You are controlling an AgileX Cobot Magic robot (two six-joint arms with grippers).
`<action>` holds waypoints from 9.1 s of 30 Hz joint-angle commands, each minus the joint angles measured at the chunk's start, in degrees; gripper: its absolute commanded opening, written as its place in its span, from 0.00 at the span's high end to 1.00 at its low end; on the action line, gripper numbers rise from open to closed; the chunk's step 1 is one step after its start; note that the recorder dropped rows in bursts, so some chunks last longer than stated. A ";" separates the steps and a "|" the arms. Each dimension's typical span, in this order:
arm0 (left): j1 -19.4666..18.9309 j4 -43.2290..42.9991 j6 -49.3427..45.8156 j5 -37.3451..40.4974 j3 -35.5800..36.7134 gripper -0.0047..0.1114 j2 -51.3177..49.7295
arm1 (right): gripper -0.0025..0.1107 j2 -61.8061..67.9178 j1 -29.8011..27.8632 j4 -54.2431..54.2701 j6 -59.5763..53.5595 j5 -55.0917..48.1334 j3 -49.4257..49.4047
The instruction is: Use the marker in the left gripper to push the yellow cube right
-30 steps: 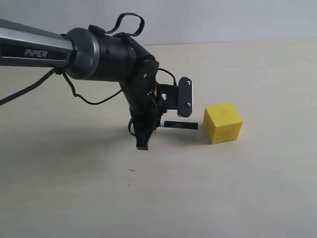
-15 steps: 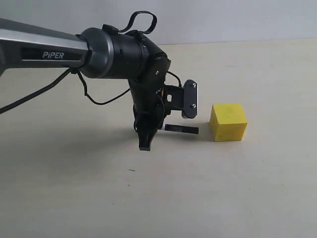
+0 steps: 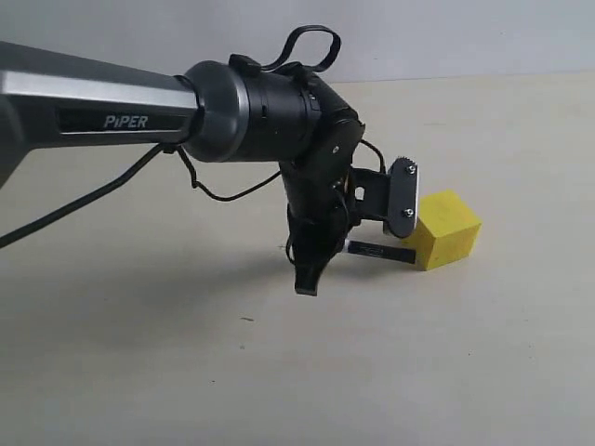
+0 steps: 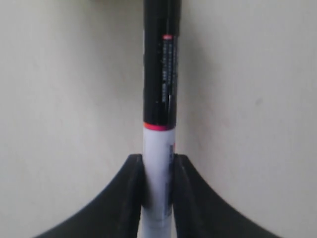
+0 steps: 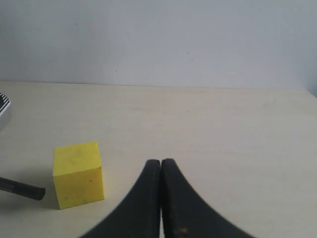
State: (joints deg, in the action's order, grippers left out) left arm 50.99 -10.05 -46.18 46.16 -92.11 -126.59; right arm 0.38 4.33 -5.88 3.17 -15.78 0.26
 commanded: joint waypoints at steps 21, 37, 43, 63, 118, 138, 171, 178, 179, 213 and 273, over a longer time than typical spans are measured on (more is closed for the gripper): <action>-1.75 3.20 6.39 0.43 -5.29 0.96 -2.01 | 0.98 -0.38 -0.29 -0.10 -0.08 0.44 -0.26; 0.68 0.91 7.75 0.27 -5.29 0.96 -2.13 | 0.98 -0.38 -0.29 -0.10 -0.08 0.44 -0.26; -1.69 -4.18 16.86 7.25 -5.29 0.96 -1.10 | 0.98 -0.38 -0.29 -0.10 -0.08 0.44 -0.26; -9.05 11.85 77.92 14.98 0.67 0.96 2.75 | 0.98 -0.38 -0.29 -0.10 -0.08 0.44 -0.26; -3.64 16.78 52.71 0.36 9.57 0.68 17.25 | 0.98 -0.38 -0.29 -0.10 -0.08 0.44 -0.26; -3.74 31.77 34.72 -44.25 72.00 0.96 91.56 | 0.98 -0.38 -0.29 -0.10 -0.08 0.44 -0.26; -10.23 30.98 35.28 -38.41 75.68 0.96 122.79 | 0.98 -0.38 -0.29 -0.10 -0.08 0.44 -0.26; -27.94 30.98 35.28 -38.07 75.68 0.96 126.59 | 0.98 -0.38 -0.29 -0.10 -0.08 0.44 -0.26; -28.71 30.98 35.28 -38.07 75.68 0.96 126.59 | 0.98 -0.38 -0.29 -0.10 -0.08 0.44 -0.26; -41.85 21.28 32.95 -26.91 92.11 0.96 126.59 | 0.98 -0.38 -0.29 -0.10 -0.08 0.44 -0.26; -41.85 21.28 32.95 -25.28 92.11 0.96 126.59 | 0.98 -0.38 -0.29 -0.10 -0.19 0.44 -0.26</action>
State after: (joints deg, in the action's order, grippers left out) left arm 9.25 11.08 -13.05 20.99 -0.20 -0.28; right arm 0.38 4.33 -5.88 3.17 -15.78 0.26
